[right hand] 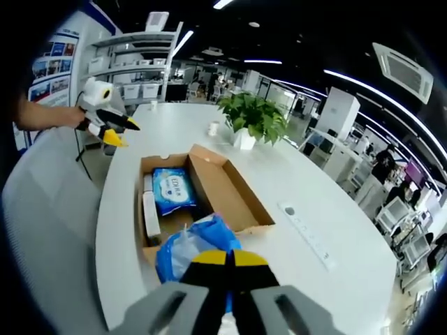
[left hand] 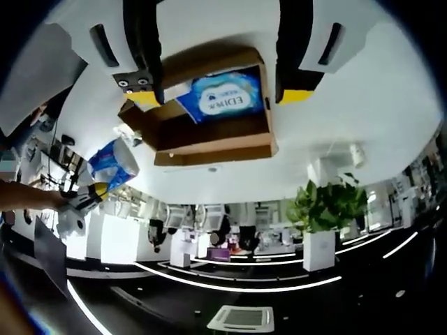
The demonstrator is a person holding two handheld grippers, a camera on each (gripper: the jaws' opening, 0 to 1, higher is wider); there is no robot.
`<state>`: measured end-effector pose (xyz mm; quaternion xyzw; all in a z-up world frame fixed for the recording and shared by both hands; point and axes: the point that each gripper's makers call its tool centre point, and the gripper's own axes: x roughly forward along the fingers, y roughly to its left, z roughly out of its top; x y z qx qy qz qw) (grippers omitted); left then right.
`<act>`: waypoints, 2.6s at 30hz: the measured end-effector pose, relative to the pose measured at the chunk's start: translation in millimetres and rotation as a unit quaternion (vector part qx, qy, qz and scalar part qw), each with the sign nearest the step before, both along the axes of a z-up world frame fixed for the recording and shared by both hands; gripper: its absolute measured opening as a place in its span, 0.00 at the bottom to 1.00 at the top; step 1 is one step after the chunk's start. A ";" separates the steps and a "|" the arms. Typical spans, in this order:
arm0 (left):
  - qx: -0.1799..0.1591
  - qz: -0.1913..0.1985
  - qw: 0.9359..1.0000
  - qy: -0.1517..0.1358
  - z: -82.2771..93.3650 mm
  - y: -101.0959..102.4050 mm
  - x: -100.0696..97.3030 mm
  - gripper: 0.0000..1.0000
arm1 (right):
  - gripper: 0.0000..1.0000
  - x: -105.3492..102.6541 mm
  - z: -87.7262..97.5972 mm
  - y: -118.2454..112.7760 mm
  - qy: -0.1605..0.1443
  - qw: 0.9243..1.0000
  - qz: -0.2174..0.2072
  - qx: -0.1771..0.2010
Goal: Operate the shoe box by opening the lid, removing the specified soft item, and placing it in the target area until the item is outside and the box remains undamaged.
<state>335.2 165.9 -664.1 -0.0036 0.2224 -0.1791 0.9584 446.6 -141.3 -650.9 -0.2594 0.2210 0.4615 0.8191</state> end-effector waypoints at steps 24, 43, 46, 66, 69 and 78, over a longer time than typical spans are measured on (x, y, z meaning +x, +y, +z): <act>0.006 -0.069 0.997 -0.046 24.2 -38.4 -31.4 0.87 | 0.00 4.4 -23.6 -81.9 0.011 0.999 -0.048 -0.002; 0.019 -0.057 0.997 -0.047 30.0 -36.6 -52.2 0.93 | 0.00 9.6 -52.7 -136.3 0.038 0.997 -0.070 -0.004; 0.021 -0.053 0.997 -0.044 28.3 -34.4 -55.1 0.93 | 0.00 10.9 -59.1 -142.1 0.043 0.996 -0.073 -0.006; 0.041 -0.046 0.997 -0.045 20.7 -33.8 -54.9 0.88 | 0.00 17.4 -104.4 -165.5 0.077 0.995 -0.055 -0.031; 0.036 -0.044 0.997 -0.048 22.3 -33.7 -54.2 0.87 | 0.00 19.1 -110.2 -165.3 0.080 0.995 -0.046 -0.036; 0.038 -0.037 0.998 -0.042 19.6 -29.7 -53.2 0.86 | 0.00 30.6 -124.7 -170.2 0.091 0.994 -0.034 -0.051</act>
